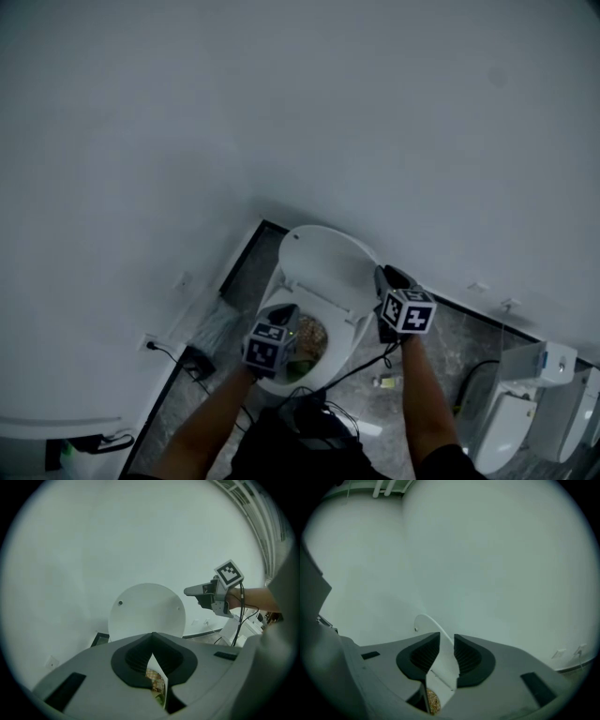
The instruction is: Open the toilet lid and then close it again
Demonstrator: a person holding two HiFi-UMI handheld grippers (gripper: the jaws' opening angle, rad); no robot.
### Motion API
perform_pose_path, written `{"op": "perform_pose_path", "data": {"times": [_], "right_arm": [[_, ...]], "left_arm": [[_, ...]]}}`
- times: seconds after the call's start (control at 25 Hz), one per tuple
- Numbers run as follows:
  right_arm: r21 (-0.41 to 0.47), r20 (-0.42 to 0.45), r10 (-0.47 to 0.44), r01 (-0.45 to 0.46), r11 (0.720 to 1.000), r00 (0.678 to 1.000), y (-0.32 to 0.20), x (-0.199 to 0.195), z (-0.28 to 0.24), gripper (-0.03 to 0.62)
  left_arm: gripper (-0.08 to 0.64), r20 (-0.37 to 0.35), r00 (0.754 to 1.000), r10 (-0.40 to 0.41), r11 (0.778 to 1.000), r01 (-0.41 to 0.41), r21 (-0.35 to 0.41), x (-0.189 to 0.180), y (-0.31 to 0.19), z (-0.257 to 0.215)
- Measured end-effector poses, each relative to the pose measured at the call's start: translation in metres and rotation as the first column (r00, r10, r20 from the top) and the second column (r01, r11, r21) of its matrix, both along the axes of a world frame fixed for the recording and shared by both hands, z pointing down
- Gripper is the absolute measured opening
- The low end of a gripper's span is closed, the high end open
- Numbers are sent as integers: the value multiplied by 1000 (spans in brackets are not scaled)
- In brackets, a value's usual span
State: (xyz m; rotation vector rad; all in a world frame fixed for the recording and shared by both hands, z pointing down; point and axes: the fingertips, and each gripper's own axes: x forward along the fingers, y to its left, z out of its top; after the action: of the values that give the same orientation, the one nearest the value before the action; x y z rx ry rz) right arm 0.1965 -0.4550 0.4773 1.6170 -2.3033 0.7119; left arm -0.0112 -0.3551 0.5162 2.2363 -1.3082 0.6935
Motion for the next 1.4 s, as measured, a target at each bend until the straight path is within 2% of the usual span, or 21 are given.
{"op": "perform_pose_path", "data": {"times": [0.12,0.24,0.44,0.6,0.72,1.04,1.4], "right_arm": [[0,-25,-39,39,999,999,-9,-6,2,167],[-11,-51,-77,76,997,996,-20,-13,6,189],[-52,-98,-130,125,991,987,-30,-22,18,189],[-66,-130,-138,130,989,982,-35,-19,22,185],[-64,-155,-141,132,989,978,-31,-18,21,125],[-58,-157,-163,156,986,974,-1,-32,17,114],[-52,-190,-206,200,978,960,58,-62,14,114]], "left_arm": [[6,-6,1000,-19,1000,19,-6,-4,3,-1],[6,-8,999,-38,999,38,-10,-10,5,-2],[6,-4,997,-78,997,78,-17,-21,11,-3],[6,-6,995,-97,995,97,-23,-26,16,-3],[6,-6,994,-108,994,108,-34,-36,23,2],[6,-15,995,-102,994,101,-46,-53,44,8],[6,-25,996,-81,995,80,-53,-72,71,14]]}}
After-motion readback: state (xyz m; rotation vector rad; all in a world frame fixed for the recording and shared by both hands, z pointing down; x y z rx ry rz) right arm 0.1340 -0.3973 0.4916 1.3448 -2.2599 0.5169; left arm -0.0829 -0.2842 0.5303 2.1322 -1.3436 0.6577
